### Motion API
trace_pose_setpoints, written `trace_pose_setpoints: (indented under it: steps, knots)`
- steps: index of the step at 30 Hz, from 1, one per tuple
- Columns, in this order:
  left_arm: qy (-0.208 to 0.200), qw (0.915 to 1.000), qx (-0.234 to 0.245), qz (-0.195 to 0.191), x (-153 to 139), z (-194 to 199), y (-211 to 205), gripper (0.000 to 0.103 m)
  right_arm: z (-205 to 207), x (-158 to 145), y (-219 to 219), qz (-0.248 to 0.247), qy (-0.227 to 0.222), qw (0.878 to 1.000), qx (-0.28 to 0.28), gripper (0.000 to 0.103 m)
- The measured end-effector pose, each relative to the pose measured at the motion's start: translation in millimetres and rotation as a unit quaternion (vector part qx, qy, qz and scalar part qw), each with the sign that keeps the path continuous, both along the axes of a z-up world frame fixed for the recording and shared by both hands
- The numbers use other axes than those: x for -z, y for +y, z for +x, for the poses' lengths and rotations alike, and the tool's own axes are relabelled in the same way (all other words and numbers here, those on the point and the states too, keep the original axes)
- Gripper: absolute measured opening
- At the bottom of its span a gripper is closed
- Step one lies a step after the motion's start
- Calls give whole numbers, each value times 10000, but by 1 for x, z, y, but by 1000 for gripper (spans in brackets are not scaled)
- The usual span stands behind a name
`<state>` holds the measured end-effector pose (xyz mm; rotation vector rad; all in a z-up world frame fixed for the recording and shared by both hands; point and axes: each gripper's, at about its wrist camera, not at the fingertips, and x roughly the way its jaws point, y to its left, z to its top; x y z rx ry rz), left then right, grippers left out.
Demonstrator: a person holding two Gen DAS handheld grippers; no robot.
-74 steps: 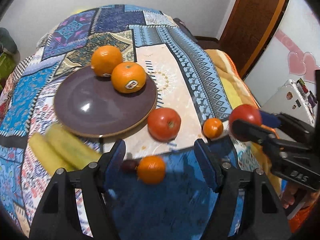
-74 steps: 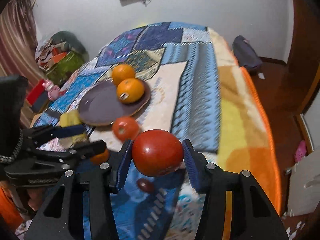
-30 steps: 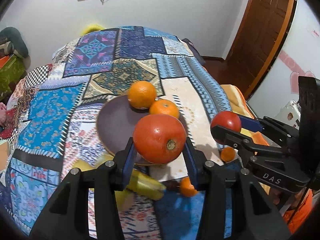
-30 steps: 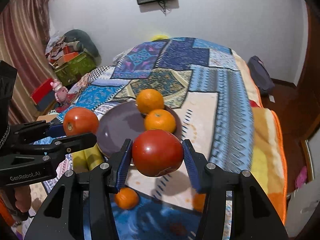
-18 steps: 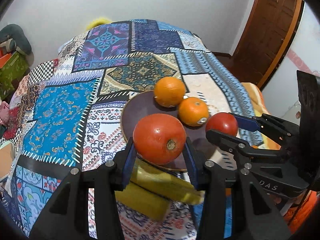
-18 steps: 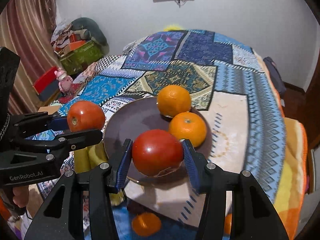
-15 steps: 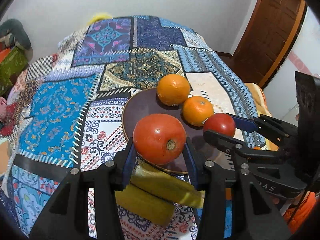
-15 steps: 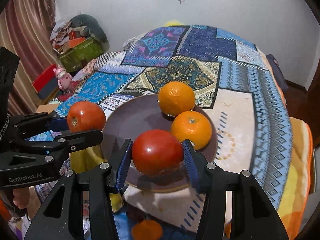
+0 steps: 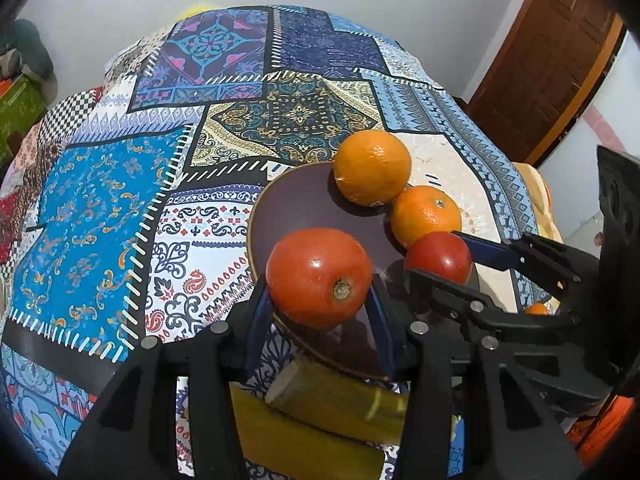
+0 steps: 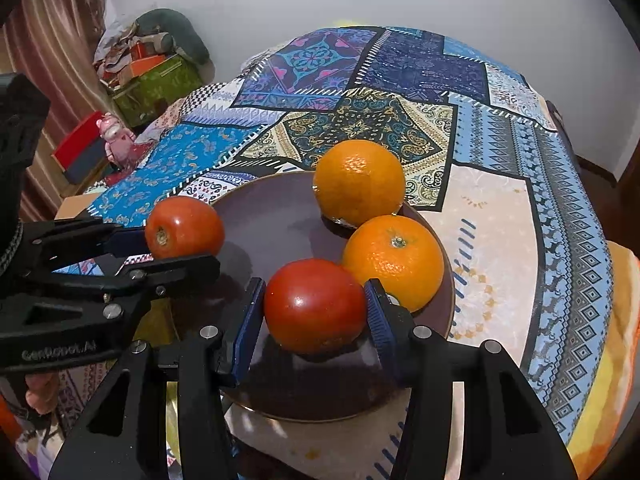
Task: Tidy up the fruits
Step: 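Lower both tomatoes onto the purple plate beside the oranges and open both grippers, then grasp the pale yellow cob with the left gripper while the right gripper grasps the green cob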
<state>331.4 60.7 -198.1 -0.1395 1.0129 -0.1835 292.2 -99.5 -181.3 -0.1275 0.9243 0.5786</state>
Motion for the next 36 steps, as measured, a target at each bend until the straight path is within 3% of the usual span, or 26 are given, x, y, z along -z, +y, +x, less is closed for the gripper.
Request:
trace_pose_setpoints:
  steps: [7,11,15,19,27,36]
  knots:
    - [-9,10000,10,31,0,2,-3,46,0,3,0,-12,87,10000,-36,48]
    - [53,10000,-12,-79,-1,1,-2,46,-6,-3,-3,-67,-57,10000,-34,50]
    - [-167,9999,28,19,-11,-11,-7,46,-15,-16,-11,-57,-263,9996,-13,52]
    - [-349,9991,145,174,-26,-24,-16,46,-23,-29,-28,-28,-423,9991,98,54]
    - [-421,9987,265,103,-46,-52,-35,48,-43,-47,-73,-13,-555,9974,468,56]
    - [-235,9984,502,77,-40,-81,-75,48,-70,-41,-117,-68,-471,9960,753,56]
